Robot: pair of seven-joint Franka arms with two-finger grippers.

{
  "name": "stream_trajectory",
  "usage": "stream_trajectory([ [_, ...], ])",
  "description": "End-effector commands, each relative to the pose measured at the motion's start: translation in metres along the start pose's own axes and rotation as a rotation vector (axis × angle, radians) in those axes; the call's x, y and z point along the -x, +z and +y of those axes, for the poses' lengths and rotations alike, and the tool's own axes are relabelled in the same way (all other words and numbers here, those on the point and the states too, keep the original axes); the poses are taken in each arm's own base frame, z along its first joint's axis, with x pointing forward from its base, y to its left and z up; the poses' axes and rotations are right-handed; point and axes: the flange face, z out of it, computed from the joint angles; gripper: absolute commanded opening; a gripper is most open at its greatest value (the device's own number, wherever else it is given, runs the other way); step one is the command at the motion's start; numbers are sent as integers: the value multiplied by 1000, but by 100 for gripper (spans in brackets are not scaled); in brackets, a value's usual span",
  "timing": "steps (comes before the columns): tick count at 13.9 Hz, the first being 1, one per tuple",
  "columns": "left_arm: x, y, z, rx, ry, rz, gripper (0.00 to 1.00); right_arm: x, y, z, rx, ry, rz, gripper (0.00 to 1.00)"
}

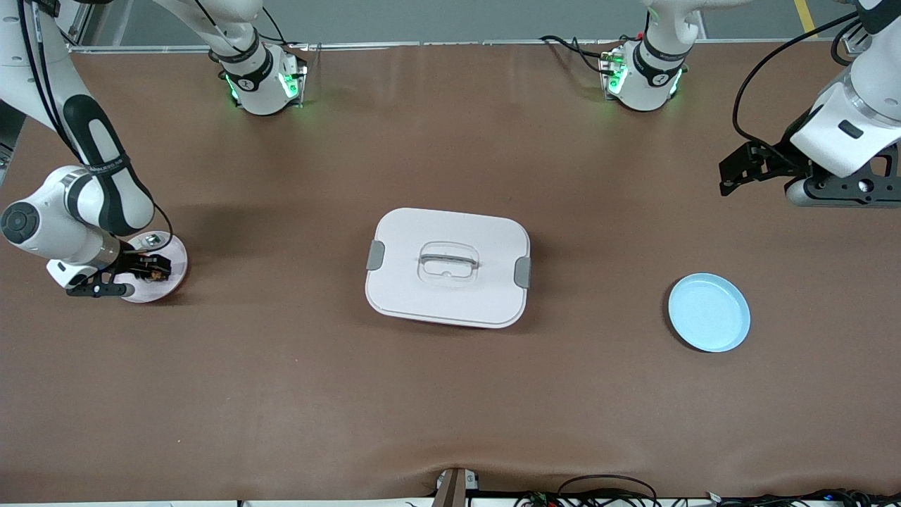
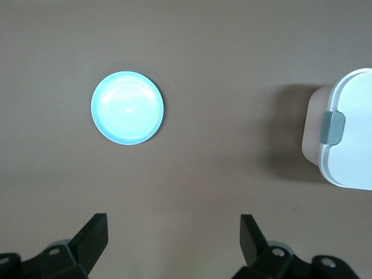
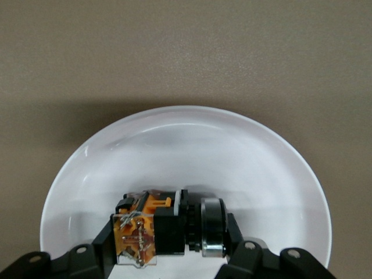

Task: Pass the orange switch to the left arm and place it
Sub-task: 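Lift the switch with the right gripper while the left gripper approaches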

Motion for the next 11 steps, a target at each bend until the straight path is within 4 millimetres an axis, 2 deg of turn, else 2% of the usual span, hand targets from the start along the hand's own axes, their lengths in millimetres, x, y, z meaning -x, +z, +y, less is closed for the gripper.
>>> stream_trajectory([
  [1,0,-5,2,1,7,-4,100,-8,-25,5,-13,0,-23,0],
  [6,0,-5,2,0,8,-4,100,-27,-118,-4,-65,53,-139,0],
  [8,0,-7,2,0,8,1,100,-32,-159,-27,-66,121,-163,0],
  [11,0,-11,4,6,10,8,100,-33,-207,-74,-129,244,-198,0],
])
